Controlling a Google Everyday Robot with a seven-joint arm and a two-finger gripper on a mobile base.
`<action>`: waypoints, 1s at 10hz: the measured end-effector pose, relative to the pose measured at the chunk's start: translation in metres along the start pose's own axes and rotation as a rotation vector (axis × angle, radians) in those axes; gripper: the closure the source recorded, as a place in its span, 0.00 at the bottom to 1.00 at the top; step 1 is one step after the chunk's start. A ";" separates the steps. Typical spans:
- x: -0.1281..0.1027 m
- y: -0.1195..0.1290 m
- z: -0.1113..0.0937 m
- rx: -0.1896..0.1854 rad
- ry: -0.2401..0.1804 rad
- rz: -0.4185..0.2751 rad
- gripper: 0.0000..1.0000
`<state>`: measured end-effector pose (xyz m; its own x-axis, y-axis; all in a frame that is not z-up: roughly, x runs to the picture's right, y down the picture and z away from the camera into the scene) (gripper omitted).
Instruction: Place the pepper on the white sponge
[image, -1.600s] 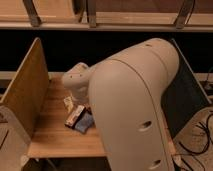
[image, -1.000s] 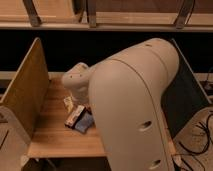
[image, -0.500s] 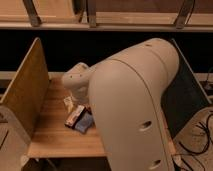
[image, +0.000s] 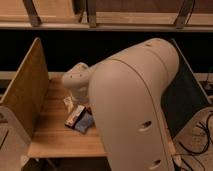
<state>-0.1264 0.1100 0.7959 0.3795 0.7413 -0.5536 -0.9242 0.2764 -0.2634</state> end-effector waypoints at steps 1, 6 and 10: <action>0.000 0.000 0.000 0.000 0.000 0.000 0.20; -0.016 -0.017 0.002 -0.007 -0.057 0.076 0.20; -0.014 -0.059 0.036 -0.028 -0.050 0.302 0.20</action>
<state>-0.0793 0.1055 0.8481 0.0846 0.8169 -0.5705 -0.9931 0.0225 -0.1150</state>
